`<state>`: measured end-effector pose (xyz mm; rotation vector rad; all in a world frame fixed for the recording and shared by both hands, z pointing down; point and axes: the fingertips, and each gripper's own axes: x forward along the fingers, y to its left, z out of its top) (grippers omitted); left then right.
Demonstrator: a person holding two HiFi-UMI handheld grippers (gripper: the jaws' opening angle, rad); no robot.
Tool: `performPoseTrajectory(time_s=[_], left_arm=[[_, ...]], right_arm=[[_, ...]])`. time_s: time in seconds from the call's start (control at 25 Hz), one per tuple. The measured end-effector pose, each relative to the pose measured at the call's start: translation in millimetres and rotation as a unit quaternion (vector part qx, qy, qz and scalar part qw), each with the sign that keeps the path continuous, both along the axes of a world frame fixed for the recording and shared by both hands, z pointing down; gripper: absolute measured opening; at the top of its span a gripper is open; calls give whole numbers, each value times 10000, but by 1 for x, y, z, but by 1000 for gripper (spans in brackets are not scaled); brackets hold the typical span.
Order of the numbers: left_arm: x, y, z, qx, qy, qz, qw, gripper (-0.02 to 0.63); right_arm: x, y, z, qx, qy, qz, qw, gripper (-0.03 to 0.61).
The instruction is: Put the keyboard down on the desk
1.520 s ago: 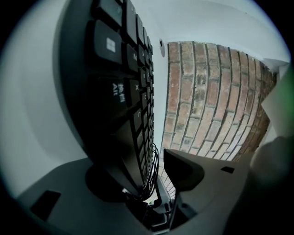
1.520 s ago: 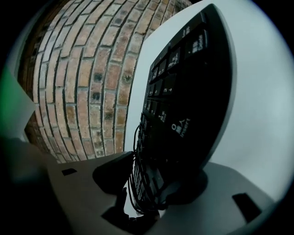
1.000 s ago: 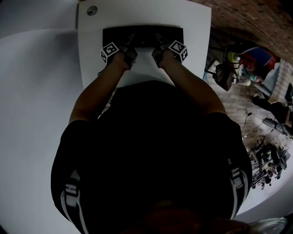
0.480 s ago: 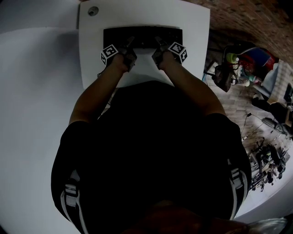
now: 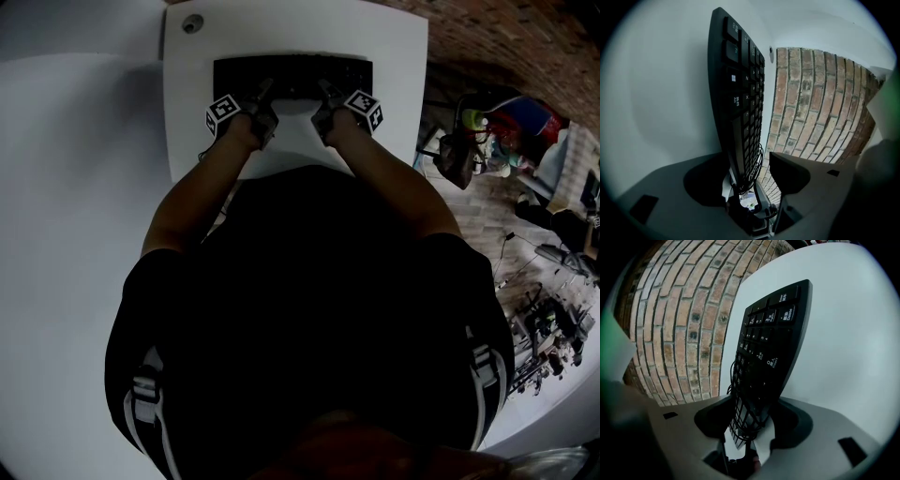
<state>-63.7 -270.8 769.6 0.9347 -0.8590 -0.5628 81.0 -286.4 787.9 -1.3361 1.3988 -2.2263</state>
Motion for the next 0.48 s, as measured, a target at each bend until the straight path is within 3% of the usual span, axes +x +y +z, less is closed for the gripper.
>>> performPoseTrajectory(time_s=[0.48], left_arm=[[-8, 17, 2, 11, -39, 24, 10000, 278]], right_arm=[[3, 17, -2, -131, -53, 40, 9999, 239]])
